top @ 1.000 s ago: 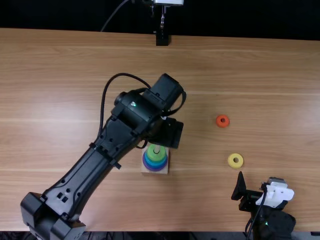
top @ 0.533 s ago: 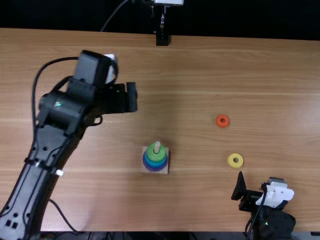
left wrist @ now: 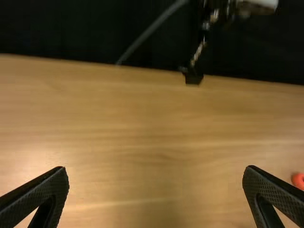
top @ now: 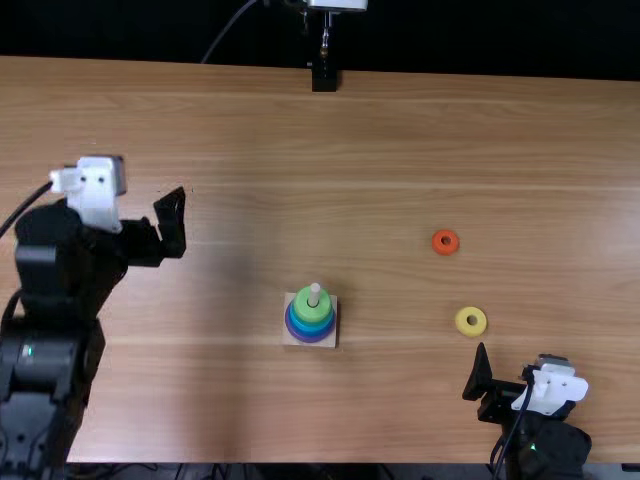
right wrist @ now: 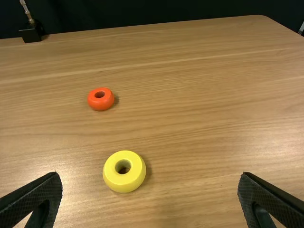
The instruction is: Build the Hanoi tower: stack the rings onto the peg from bottom to top in this color order: purple, dark blue, light blue, dark green, light green, yellow, orange.
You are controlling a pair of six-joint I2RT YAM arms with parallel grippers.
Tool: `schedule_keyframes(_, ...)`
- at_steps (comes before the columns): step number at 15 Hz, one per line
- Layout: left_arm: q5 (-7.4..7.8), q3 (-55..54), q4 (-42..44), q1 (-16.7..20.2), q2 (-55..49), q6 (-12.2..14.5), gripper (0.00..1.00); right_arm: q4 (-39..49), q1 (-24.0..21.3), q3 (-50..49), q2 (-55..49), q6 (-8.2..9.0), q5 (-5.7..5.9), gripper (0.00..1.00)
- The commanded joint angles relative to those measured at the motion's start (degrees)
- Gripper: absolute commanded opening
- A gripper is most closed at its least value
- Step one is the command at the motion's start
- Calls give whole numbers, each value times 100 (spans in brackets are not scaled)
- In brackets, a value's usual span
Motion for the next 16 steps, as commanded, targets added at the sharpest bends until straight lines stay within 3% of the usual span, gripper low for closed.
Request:
schedule_keyframes(1, -240, -486, 191, 93, -680, 154, 100, -341, -49, -615, -69, -1, 68, 100)
schedule_keyframes(2, -430, -881, 212, 93, -1075, 154, 100, -341, -49, -615, -69, -1, 58, 100)
schedule_keyframes(4, -430, -1725, 223, 58, -1858, 249, 100, -341, -49, -615, -69, -12, 68, 100)
schedule_keyframes(7, -472, -3210, 623, -74, -3325, 1293, 100, -341, -49, -606, -69, -1, 68, 100)
schedule_keyframes(8, -472, -3615, 855, -92, -3791, 1451, 100, -341, -49, -615, -69, -1, 68, 100)
schedule_keyframes(10, -493, -4388, 866, -109, -4679, 1419, 100, -341, -49, -615, -69, -1, 68, 100)
schedule_keyframes(13, -820, -5179, 813, -136, -5443, 1356, 100, -341, -49, -615, -69, -1, 58, 100)
schedule_keyframes(16, -831, -5425, 813, -127, -5610, 1356, 100, -341, -49, -606, -69, -1, 68, 100)
